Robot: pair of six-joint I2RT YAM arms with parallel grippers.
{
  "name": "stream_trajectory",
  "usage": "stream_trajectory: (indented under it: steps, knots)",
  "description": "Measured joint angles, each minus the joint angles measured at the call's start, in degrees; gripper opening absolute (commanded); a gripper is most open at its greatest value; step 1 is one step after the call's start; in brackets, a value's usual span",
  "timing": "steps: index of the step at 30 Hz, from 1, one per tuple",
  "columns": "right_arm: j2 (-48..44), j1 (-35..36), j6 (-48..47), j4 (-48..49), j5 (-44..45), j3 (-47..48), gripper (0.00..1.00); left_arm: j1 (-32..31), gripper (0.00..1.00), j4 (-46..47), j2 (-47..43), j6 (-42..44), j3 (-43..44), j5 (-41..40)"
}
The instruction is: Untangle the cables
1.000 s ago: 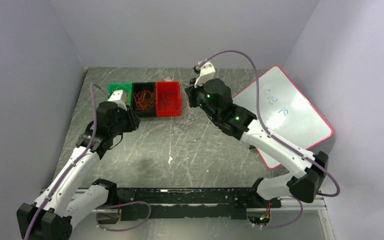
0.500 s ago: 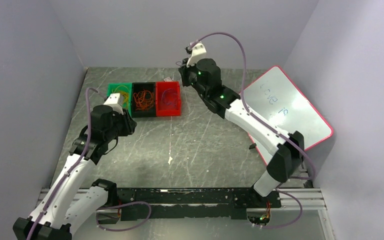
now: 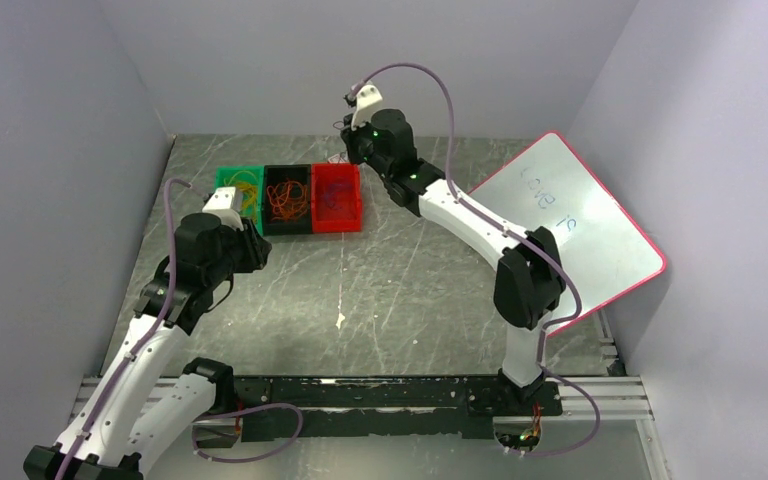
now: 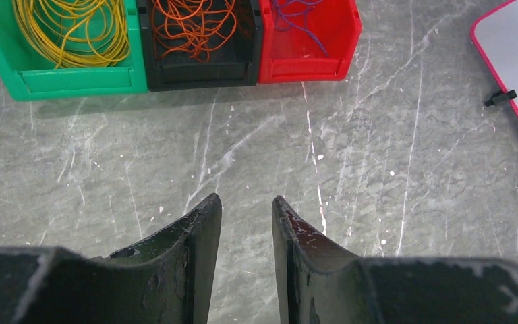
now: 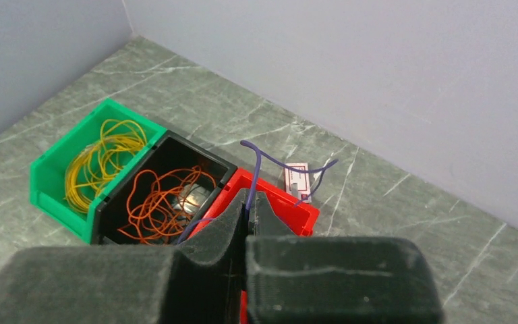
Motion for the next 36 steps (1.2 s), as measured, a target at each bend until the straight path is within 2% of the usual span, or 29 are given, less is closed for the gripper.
stream_trajectory:
  steps: [11, 21, 32, 36]
  knots:
    - [5.0, -0.8, -1.4, 1.2, -6.6, 0.3, 0.0, 0.0, 0.4, 0.0, -0.1, 0.0, 0.0, 0.0]
    - [9.3, -0.9, -2.2, -3.6, -12.2, 2.2, 0.0, 0.0, 0.4, 0.0, 0.0, 0.0, 0.0, -0.3]
    - [10.8, -1.0, 0.0, -6.8, -13.6, 1.9, 0.0, -0.3, 0.4, 0.0, 0.2, 0.0, -0.1, -0.4]
    - [14.0, -1.2, 0.7, -8.9, -12.9, 3.9, 0.0, -0.7, 0.4, 0.0, 0.2, 0.0, -0.1, -0.5]
